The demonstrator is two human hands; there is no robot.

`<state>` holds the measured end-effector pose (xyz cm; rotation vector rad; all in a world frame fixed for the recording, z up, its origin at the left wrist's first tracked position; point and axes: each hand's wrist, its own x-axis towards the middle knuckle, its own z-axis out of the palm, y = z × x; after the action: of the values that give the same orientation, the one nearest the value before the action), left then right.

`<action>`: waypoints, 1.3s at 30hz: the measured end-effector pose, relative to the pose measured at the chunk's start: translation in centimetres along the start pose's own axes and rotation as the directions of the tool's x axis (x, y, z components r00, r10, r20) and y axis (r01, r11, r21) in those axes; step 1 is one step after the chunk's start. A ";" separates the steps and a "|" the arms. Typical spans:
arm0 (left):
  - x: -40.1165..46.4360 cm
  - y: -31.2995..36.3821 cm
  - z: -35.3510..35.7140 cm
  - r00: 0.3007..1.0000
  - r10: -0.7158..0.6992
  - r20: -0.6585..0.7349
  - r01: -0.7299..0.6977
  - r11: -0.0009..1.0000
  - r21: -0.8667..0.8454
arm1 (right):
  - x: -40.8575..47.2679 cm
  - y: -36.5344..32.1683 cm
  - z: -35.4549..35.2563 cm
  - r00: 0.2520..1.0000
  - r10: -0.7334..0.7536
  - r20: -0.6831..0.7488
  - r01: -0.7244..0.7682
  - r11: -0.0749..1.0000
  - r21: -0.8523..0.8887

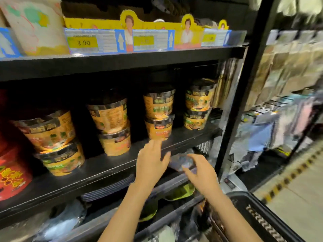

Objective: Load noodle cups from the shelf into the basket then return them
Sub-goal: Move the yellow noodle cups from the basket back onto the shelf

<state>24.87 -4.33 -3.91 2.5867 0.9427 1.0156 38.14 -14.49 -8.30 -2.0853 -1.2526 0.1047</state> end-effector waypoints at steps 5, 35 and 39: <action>-2.4 4.8 7.6 0.934 0.111 0.339 -0.107 0.994 -0.031 | -6.9 8.9 -3.5 0.968 0.247 -0.032 -0.249 0.961 -0.117; -9.1 12.8 55.6 0.294 -0.045 0.955 -0.020 0.998 0.053 | -8.3 51.6 4.2 0.404 0.870 0.282 -0.865 0.464 -0.193; -11.0 9.4 65.9 0.214 -0.045 0.976 -0.153 0.985 0.079 | -6.2 59.4 11.0 0.313 0.880 0.358 -0.889 0.404 -0.216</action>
<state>67.48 -16.00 -54.95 2.5576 0.5030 -0.8493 74.88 -31.27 -53.65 -2.5725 -0.0737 1.1358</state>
